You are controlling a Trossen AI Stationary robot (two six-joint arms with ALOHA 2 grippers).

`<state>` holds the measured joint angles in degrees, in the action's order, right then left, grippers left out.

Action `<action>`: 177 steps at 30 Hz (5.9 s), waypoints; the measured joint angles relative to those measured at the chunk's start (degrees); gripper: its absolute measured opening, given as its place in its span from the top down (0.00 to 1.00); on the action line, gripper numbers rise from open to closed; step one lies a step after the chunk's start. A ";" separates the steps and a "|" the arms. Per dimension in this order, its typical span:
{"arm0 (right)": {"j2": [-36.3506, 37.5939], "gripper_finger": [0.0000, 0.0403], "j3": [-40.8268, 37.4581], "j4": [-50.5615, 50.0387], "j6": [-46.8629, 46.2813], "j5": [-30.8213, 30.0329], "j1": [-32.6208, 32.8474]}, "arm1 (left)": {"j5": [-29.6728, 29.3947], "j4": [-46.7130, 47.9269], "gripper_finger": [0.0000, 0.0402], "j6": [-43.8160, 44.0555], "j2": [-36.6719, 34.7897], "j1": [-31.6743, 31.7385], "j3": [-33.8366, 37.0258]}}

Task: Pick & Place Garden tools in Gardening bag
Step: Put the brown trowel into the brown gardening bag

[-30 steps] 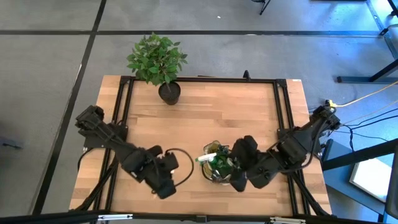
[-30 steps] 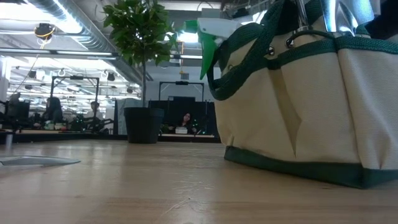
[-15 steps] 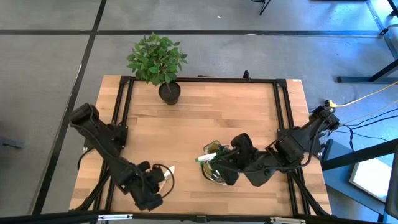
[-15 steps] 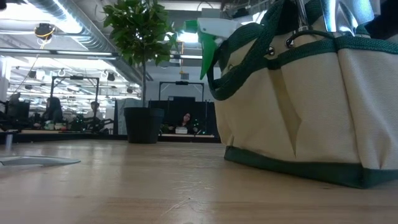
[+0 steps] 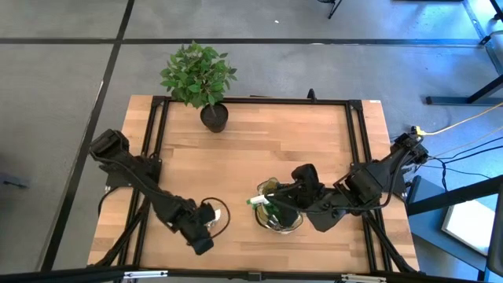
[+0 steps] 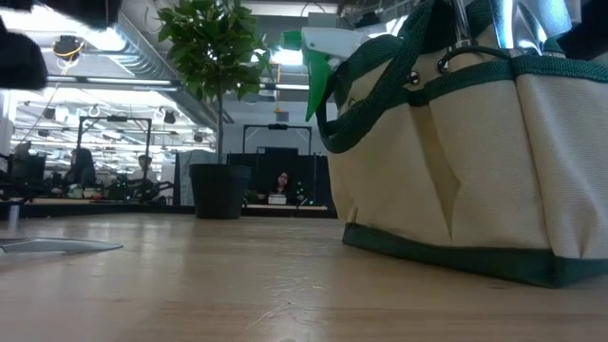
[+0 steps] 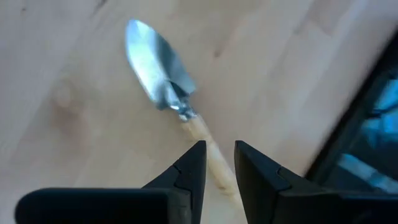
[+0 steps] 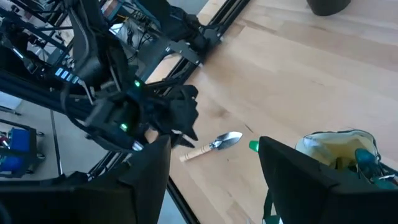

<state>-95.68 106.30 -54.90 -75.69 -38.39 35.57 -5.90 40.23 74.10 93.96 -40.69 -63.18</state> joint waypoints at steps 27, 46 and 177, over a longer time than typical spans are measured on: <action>0.00 0.39 0.00 -0.14 0.03 1.13 -1.81 | -0.89 -2.58 0.64 -1.82 8.24 -0.86 -0.13; 0.00 0.39 -0.02 -0.12 1.13 1.11 -1.81 | 1.01 2.25 0.63 -1.82 11.68 -0.64 -0.31; -0.81 0.39 -6.08 14.87 -12.48 10.55 -3.25 | -46.88 -98.80 0.86 -51.92 13.35 9.50 13.01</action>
<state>-96.49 100.22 -40.04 -88.17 -27.84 32.32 -52.77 -58.58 22.18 107.31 -31.19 -50.17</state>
